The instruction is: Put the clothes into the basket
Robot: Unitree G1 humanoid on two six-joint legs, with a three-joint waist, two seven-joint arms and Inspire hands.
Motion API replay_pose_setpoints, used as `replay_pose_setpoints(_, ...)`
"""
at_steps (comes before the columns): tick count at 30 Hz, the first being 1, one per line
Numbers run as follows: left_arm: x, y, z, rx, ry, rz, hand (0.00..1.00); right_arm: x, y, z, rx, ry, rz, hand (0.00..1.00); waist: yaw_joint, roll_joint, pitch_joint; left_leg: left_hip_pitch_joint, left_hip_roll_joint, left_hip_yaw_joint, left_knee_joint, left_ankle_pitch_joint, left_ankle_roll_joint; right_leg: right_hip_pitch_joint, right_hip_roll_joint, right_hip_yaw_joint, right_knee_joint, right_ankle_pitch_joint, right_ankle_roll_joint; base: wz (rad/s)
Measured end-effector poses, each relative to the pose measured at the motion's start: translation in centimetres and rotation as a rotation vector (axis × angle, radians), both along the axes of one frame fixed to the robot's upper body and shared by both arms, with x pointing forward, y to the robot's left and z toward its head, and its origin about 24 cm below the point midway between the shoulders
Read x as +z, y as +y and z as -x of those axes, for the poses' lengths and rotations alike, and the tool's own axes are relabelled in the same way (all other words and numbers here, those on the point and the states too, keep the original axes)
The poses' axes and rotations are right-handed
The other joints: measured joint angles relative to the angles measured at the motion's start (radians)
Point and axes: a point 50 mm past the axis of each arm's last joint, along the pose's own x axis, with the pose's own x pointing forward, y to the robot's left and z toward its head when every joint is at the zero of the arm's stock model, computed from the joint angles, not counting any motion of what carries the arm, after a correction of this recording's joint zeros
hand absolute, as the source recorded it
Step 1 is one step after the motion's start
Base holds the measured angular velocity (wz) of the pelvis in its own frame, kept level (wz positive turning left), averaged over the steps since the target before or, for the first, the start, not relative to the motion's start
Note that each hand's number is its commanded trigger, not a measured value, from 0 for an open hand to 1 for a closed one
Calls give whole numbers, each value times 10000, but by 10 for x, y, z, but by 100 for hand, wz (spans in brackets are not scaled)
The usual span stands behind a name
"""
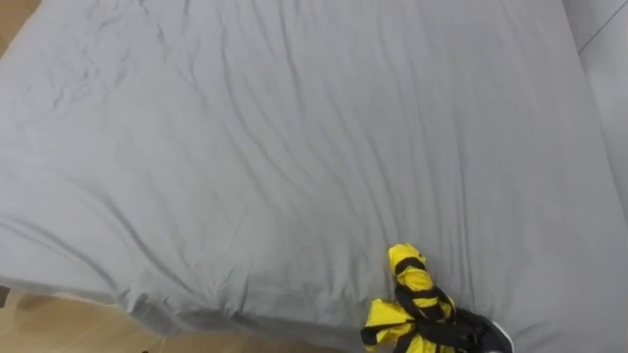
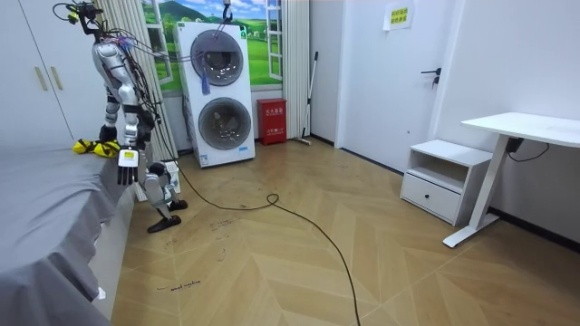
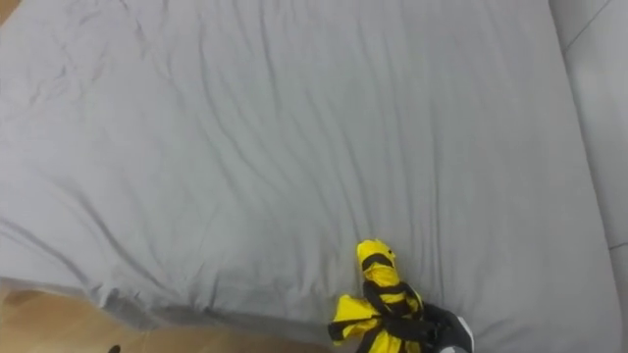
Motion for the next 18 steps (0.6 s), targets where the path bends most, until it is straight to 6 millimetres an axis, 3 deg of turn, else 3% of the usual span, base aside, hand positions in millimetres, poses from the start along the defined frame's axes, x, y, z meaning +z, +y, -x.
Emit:
replay_pose_setpoints(5, 0, 7, 13, 401, 158, -182, 0, 11, -15, -4, -1322, -1325, -515, 100, -260, 188, -16, 512, -59, 75, -220, 10, 21, 332, -53, 196, -84, -29, 48, -10)
replay_pose_setpoints(9, -1, 10, 22, 263, 388, -383, 0, 35, -28, -22, -1357, -2960, -460, 100, -439, 317, -99, 1142, -74, 488, -686, 86, 43, 600, -110, 571, -140, -71, 116, -31)
replay_pose_setpoints(12, -2, 7, 24, -108, 540, -501, 0, 59, -31, -38, -969, -4278, -113, 100, -682, 286, -92, 1638, -28, 864, -836, 108, 38, 879, -101, 960, -155, -83, 128, -34)
replay_pose_setpoints(13, -2, 6, 25, -231, 637, -516, 0, 64, -31, -39, -789, -4558, 69, 100, -737, 214, -145, 1817, -11, 1055, -861, 105, 36, 970, -106, 1137, -152, -111, 156, -46)
replay_pose_setpoints(15, -3, 5, 25, -238, 748, -497, 0, 71, -31, -42, -613, -4872, 175, 100, -808, 103, -170, 2054, 73, 1350, -940, 96, 33, 1030, -84, 1491, -145, -111, 156, -54)
replay_pose_setpoints(18, -3, 3, 23, -280, 841, -447, 0, 78, -32, -45, -627, -5163, 400, 100, -1186, 10, -208, 2284, 123, 1761, -1000, 10, 40, 1012, -31, 1943, -126, -102, 154, -48)
